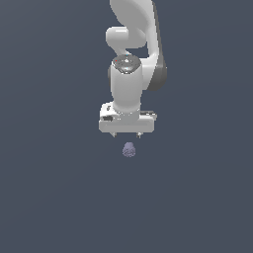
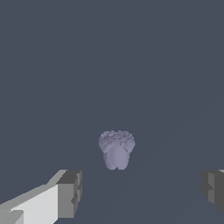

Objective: Pick up the object and move it to a goal position.

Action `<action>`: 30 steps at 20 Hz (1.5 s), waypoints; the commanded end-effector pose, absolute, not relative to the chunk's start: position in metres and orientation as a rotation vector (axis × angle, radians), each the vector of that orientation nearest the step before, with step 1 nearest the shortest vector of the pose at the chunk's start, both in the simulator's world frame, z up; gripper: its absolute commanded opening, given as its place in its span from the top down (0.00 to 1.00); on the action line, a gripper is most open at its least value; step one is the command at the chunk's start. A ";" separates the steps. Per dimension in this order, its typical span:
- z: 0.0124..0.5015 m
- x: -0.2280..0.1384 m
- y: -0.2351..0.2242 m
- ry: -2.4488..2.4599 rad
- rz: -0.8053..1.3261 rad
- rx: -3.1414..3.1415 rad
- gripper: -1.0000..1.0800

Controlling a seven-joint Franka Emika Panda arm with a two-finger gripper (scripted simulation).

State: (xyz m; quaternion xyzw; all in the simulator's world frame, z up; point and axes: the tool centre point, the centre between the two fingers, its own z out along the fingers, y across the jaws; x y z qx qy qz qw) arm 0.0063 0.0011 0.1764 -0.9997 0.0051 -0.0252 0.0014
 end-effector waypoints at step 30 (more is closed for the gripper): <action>0.089 -0.011 0.013 0.011 -0.002 -3.142 0.04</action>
